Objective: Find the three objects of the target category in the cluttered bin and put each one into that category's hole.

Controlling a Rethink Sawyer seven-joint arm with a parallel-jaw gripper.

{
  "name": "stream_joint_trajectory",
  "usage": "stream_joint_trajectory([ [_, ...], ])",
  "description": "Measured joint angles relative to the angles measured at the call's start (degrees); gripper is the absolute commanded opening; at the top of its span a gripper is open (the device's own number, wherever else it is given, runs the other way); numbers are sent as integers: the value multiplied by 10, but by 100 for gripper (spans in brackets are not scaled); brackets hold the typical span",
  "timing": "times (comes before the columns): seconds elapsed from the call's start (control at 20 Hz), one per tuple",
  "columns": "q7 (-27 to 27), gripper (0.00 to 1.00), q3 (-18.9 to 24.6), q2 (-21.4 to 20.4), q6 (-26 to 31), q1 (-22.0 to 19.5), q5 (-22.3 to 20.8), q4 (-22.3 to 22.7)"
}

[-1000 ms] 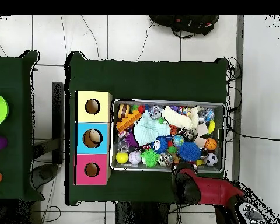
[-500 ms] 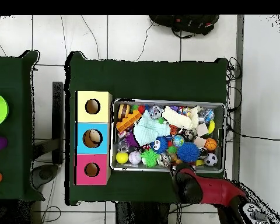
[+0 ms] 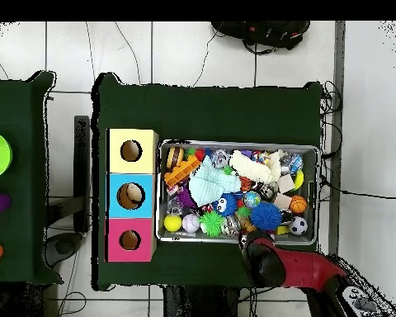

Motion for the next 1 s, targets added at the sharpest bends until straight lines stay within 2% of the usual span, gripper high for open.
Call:
stream_joint_trajectory([
  [0.2, 0, 100, 3, 0, 2, 0, 0, 0],
  [0.25, 0, 0, 8, 1, 4, 0, 0, 1],
  [0.8, 0, 0, 10, 0, 9, 0, 0, 2],
  [0.95, 0, 0, 15, -15, 18, -1, 5, 12],
  [1.0, 0, 0, 27, -43, 34, -2, 17, 34],
])
